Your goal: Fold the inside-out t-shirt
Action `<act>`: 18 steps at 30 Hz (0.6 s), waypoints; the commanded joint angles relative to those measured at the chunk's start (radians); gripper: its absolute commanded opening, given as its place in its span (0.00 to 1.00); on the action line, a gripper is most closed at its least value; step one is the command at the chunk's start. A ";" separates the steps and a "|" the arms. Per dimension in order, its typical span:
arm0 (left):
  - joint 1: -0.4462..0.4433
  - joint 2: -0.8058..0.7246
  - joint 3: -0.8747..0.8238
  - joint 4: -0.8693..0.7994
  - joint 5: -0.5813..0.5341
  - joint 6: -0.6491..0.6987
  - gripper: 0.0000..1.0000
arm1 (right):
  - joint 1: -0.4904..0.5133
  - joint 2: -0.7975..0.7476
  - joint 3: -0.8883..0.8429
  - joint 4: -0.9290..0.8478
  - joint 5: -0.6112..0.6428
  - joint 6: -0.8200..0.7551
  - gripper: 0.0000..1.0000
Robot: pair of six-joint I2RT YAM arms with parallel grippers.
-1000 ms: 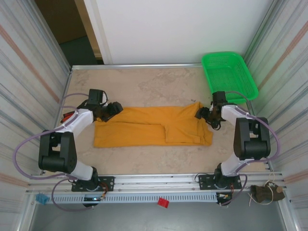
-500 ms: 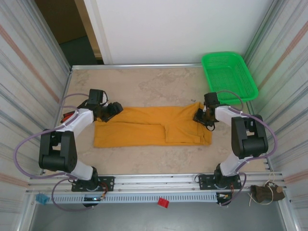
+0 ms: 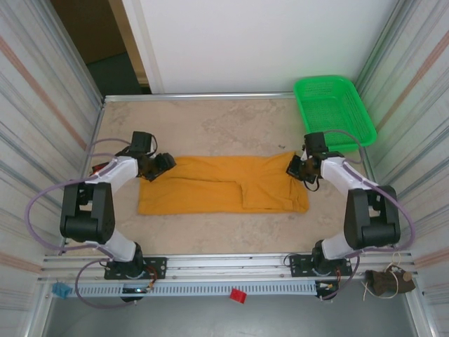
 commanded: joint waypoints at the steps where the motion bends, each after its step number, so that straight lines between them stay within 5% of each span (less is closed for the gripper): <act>1: -0.056 0.024 -0.052 0.003 -0.044 -0.010 0.63 | -0.039 -0.081 0.033 -0.112 0.007 0.018 0.00; 12: -0.348 0.061 -0.067 0.075 -0.090 -0.177 0.63 | -0.075 -0.179 0.218 -0.251 -0.034 0.003 0.00; 18: -0.308 0.013 0.038 -0.023 -0.094 -0.113 0.64 | 0.009 -0.195 0.256 -0.270 -0.020 0.029 0.00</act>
